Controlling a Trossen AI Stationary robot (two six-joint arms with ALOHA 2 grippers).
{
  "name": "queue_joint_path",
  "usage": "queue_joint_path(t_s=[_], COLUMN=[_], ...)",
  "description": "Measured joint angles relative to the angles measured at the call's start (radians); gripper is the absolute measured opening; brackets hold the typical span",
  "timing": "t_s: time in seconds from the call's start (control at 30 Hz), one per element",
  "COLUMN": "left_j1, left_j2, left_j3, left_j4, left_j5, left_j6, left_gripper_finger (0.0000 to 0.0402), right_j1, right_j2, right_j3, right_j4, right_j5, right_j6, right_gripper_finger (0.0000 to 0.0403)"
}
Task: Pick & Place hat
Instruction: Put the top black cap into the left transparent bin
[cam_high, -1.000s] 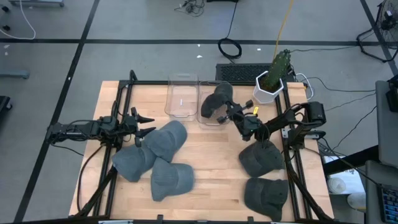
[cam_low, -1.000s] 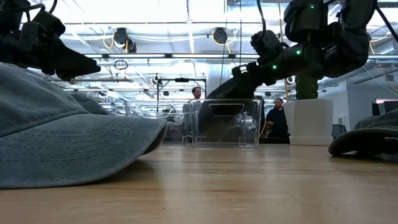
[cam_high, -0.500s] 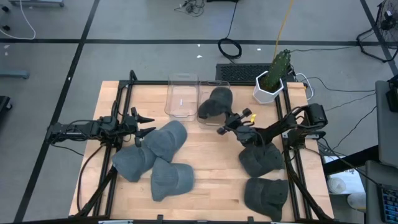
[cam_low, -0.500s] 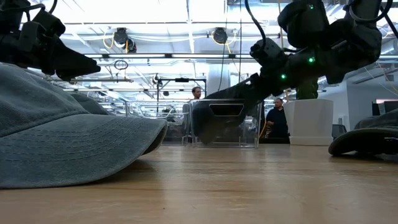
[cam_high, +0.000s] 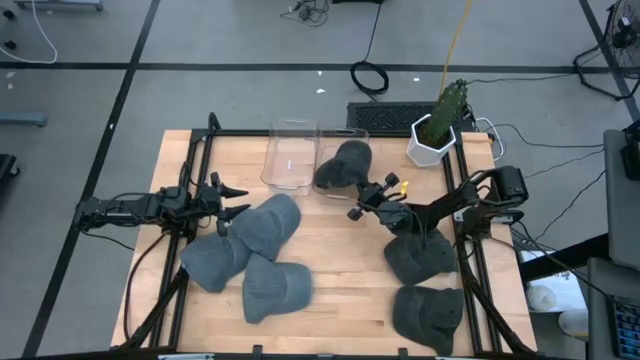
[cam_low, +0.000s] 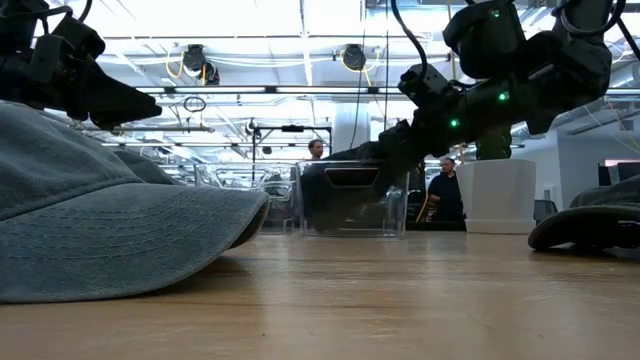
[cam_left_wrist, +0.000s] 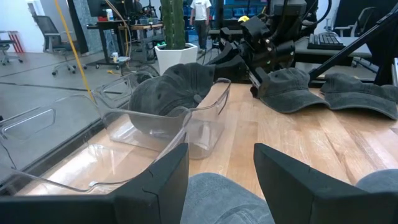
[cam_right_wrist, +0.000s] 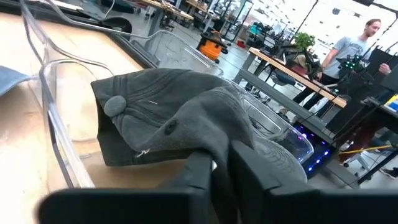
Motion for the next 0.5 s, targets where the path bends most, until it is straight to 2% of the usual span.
queue_joint_path(t_s=[0.13,0.27,0.4,0.5], left_j1=[0.0,0.0,0.0,0.0], left_j2=[0.0,0.0,0.0,0.0], left_j3=[0.0,0.0,0.0,0.0], left_j4=[0.0,0.0,0.0,0.0], left_j5=[0.0,0.0,0.0,0.0], left_j6=[0.0,0.0,0.0,0.0], left_gripper_finger=[0.0191,0.0191,0.0191,0.0191], right_j1=[0.011,0.02,0.022,0.016], right_j2=[-0.047,-0.129,-0.232,-0.315], right_j3=[-0.001,-0.001,-0.001,-0.001], right_j4=[-0.02,-0.131,-0.304,-0.464], right_j5=[0.0,0.0,-0.012,-0.091], right_j6=[-0.001,0.042,0.151,0.278], right_gripper_finger=[0.0119,0.0179,0.0218,0.0237])
